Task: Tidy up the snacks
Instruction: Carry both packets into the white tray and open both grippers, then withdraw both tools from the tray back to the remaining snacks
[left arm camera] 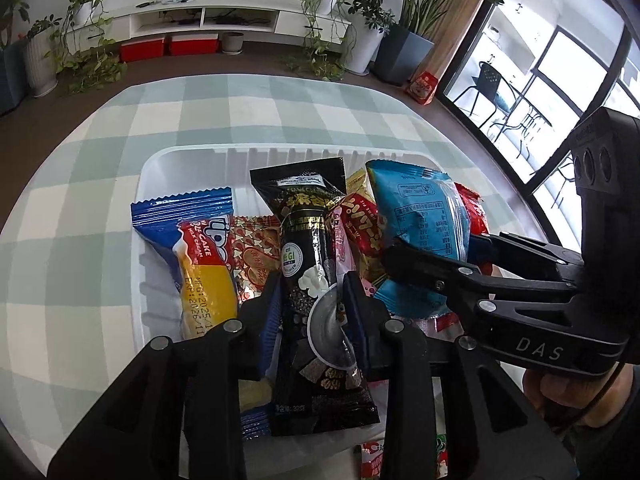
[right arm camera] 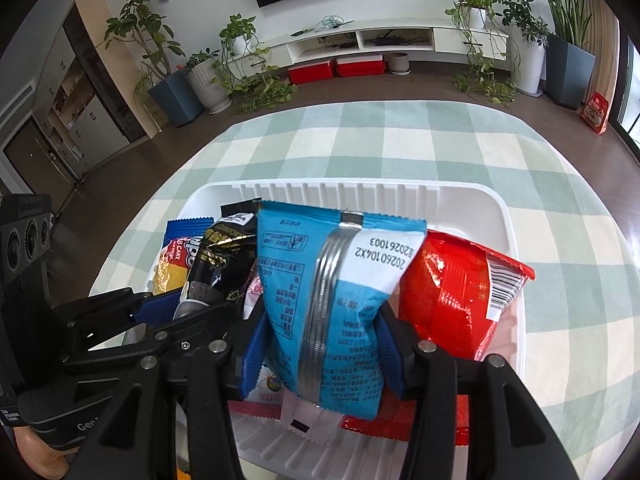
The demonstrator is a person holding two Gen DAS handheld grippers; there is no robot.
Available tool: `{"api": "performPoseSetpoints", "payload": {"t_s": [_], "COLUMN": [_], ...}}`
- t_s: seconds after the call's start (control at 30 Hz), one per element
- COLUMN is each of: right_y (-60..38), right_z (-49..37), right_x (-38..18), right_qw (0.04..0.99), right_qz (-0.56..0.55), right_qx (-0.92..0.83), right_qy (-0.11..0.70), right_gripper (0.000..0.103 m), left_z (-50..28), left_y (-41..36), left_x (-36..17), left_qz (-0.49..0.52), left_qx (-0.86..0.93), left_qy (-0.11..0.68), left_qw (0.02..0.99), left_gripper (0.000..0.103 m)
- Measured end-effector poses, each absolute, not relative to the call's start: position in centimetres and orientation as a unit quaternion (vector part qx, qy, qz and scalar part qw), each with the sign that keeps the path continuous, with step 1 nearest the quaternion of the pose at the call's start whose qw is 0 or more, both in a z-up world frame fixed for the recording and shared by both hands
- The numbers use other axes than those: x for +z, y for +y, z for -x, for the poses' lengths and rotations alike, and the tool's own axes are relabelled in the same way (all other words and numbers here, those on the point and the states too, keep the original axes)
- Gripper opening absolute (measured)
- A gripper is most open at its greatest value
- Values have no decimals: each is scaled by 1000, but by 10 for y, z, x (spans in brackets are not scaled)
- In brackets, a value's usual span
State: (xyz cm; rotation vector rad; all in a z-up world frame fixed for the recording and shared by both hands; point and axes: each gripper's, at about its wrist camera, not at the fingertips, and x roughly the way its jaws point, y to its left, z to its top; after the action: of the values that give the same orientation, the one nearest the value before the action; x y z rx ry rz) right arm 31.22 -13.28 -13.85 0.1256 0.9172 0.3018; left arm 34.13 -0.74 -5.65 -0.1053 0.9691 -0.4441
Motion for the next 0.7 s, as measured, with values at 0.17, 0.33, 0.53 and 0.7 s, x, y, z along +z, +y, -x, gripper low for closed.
{"api": "performPoseSetpoints", "payload": {"t_s": [0.17,0.33,0.53,0.7], "right_y": [-133,-139,-142,-154], "right_z": [-312,-308,-294,-265], "right_x": [-136,-131,-114,-92], "right_qw": [884,888,898,910], "right_qz": [-61,-69,-74,-97], "right_qx": [145,140,146,160], "right_qy": [440,432,407,371], "right_gripper": [53,60,68,88], "left_z": [-337,-331,-309,-271], "left_y": [-6,-1,0,14], "left_x": [-50,-35,-9,15], "left_qz": [51,59,49,49], "left_qx": [-209,-207,-211,-200], "left_qy": [454,437,412,381], "left_qw": [865,873,885,901], "left_gripper": [41,57,68,96]}}
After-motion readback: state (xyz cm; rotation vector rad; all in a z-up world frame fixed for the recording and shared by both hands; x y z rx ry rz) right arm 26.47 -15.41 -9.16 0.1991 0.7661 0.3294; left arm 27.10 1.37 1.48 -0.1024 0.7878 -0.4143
